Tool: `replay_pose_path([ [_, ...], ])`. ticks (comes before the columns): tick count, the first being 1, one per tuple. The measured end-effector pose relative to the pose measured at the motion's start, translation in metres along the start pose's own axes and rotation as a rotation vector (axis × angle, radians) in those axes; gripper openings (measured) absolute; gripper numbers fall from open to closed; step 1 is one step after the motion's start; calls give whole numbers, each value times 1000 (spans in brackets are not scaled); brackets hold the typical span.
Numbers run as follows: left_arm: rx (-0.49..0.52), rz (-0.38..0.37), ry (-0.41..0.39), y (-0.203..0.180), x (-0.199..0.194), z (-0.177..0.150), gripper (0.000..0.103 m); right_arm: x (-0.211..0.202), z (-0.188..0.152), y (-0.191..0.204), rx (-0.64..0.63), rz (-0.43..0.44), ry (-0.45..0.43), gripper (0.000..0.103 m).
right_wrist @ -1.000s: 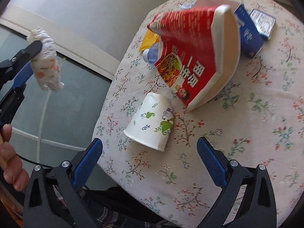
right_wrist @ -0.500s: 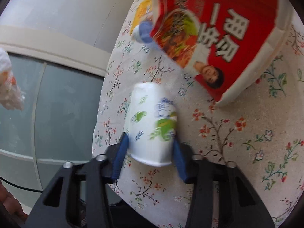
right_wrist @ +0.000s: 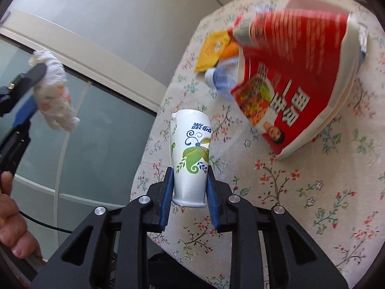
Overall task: Collect trash
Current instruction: 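Grasp the white paper cup with the right tool while the left tool holds the tissue, then carry the cup and tissue over the white bin and open both tools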
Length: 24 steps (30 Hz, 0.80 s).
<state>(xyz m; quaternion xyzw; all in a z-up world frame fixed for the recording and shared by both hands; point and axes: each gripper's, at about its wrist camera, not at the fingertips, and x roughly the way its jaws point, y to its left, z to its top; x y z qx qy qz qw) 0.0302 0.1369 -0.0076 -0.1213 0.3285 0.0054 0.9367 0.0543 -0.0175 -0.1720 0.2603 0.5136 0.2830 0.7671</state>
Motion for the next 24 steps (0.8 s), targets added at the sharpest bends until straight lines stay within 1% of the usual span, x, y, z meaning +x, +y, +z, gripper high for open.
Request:
replay_pose_path([
  [5, 2, -26, -23, -8, -6, 2, 25, -36, 9, 6, -38, -9, -94, 26],
  [9, 10, -67, -42, -20, -9, 2, 25, -68, 16, 5, -59, -29, -173, 26],
  [12, 21, -106, -55, -32, -10, 3, 25, -101, 22, -1, -76, -60, -248, 26],
  [18, 47, -201, -73, -64, -8, 2, 25, -170, 31, -23, -85, -151, -409, 26],
  [20, 62, -227, -74, -77, -6, 0, 25, -185, 34, -30, -77, -184, -455, 26],
  [24, 107, -279, -70, -109, 1, -5, 25, -231, 38, -48, -67, -285, -556, 26],
])
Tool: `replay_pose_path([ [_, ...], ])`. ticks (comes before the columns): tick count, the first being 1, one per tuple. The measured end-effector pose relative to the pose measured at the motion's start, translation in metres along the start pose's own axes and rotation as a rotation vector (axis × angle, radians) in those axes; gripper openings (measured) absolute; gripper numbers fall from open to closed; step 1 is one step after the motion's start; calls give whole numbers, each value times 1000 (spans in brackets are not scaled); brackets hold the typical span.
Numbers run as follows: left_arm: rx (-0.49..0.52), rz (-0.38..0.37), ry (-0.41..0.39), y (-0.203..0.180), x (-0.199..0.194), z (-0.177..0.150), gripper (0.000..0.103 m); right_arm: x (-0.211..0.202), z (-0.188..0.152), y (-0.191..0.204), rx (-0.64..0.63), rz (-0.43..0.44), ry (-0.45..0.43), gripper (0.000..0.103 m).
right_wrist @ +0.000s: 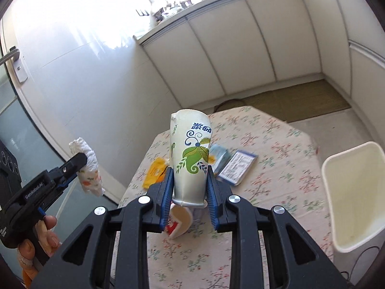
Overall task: Collect trash
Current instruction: 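Carry the cup and tissue over the white bin and open both tools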
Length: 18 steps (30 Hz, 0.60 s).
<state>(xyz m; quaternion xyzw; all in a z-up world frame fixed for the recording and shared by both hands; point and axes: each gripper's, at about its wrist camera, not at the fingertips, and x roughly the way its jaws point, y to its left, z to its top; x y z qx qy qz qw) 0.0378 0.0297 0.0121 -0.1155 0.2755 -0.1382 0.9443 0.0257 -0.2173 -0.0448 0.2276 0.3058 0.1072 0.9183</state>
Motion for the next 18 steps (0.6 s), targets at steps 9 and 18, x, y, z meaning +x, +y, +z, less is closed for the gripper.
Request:
replay_pose_path([
  [9, 87, -89, 44, -57, 35, -15, 25, -64, 37, -71, -46, -310, -149, 26],
  [18, 175, -141, 105, -113, 70, -41, 25, -53, 20, -169, -25, -608, -87, 27],
])
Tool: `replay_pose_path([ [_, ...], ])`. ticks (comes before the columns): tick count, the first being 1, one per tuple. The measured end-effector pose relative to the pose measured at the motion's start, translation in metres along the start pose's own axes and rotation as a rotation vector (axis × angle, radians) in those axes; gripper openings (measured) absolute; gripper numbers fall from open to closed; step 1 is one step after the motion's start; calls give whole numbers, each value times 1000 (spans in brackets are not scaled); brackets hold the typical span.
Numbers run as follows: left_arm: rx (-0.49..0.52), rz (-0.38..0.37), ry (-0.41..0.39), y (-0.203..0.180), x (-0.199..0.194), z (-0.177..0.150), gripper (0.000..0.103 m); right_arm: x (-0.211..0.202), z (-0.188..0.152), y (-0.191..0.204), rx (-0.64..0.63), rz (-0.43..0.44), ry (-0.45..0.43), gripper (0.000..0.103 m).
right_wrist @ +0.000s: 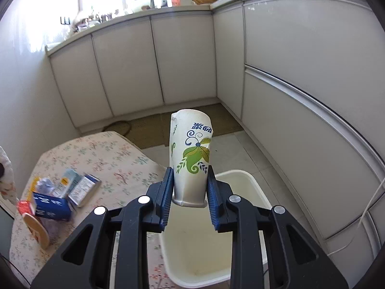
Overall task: Collect trash
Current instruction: 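Carry the cup and tissue over the white bin and open both tools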
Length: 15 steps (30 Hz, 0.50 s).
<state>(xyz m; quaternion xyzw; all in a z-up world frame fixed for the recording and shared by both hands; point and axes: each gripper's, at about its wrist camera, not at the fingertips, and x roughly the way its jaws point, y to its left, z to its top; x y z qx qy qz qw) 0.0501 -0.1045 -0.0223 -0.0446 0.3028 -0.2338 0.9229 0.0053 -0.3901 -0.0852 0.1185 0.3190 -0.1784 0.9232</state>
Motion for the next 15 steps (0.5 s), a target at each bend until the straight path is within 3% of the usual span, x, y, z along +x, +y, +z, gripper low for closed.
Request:
replay_pose_path([
  [3, 39, -26, 28, -25, 18, -5, 25, 19, -14, -15, 0, -29, 75, 27],
  [12, 87, -138, 90, -96, 62, -21, 25, 29, -24, -35, -20, -91, 141, 35],
  [15, 97, -171, 100, -117, 72, -23, 25, 23, -22, -56, 11, -125, 130, 50],
])
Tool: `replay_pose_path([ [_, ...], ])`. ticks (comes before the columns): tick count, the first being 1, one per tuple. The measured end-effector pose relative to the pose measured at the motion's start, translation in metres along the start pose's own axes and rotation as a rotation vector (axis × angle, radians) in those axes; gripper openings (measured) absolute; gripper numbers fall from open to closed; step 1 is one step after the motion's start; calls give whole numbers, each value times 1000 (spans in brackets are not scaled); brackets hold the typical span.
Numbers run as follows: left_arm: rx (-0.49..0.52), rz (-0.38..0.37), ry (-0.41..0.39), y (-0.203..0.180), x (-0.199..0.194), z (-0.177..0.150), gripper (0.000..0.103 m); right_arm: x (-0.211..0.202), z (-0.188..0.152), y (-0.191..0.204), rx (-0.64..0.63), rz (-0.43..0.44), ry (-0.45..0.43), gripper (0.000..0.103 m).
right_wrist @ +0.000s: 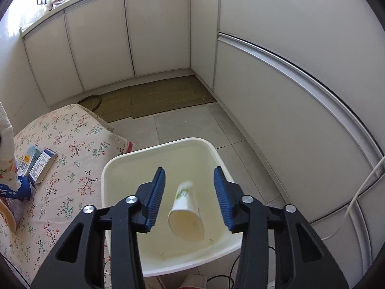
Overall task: Collect trash
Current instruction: 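Carry the cup and tissue over the white bin and open both tools, then move both tools back over the table toward the red noodle bag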
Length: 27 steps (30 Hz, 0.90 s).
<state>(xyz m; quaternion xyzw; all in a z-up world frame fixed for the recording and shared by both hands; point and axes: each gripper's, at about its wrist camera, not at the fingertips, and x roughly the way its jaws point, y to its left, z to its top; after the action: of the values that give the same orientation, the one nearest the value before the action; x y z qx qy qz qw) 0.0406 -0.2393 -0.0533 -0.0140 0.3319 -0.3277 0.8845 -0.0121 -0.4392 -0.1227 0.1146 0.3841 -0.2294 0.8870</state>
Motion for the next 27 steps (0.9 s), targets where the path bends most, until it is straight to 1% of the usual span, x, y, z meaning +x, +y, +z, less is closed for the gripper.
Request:
replay_pose_path([
  [2, 5, -22, 10, -10, 9, 2, 25, -1, 1, -13, 35, -21, -8, 62],
  [5, 7, -55, 36, -22, 22, 3, 25, -4, 3, -36, 103, -31, -7, 64],
  [8, 11, -82, 74, -34, 39, 2, 25, -10, 4, -59, 168, -67, -23, 68],
  [11, 10, -111, 112, -46, 57, 0, 25, -18, 5, -82, 227, -112, -50, 72],
  [15, 25, -131, 152, -63, 78, -3, 25, -26, 5, -107, 288, -158, -73, 73],
  [20, 43, -134, 204, -79, 100, -5, 28, -30, 4, -123, 329, -190, -82, 74],
  [22, 57, -118, 228, -83, 107, -8, 30, -30, 4, -124, 326, -192, -83, 74],
  [24, 68, -92, 241, -84, 109, -9, 41, -31, 5, -120, 314, -196, -91, 75],
  [26, 71, -62, 228, -84, 105, -8, 65, -33, 6, -115, 302, -199, -104, 77],
  [27, 71, -40, 215, -82, 102, -7, 70, -33, 7, -112, 296, -201, -110, 78],
])
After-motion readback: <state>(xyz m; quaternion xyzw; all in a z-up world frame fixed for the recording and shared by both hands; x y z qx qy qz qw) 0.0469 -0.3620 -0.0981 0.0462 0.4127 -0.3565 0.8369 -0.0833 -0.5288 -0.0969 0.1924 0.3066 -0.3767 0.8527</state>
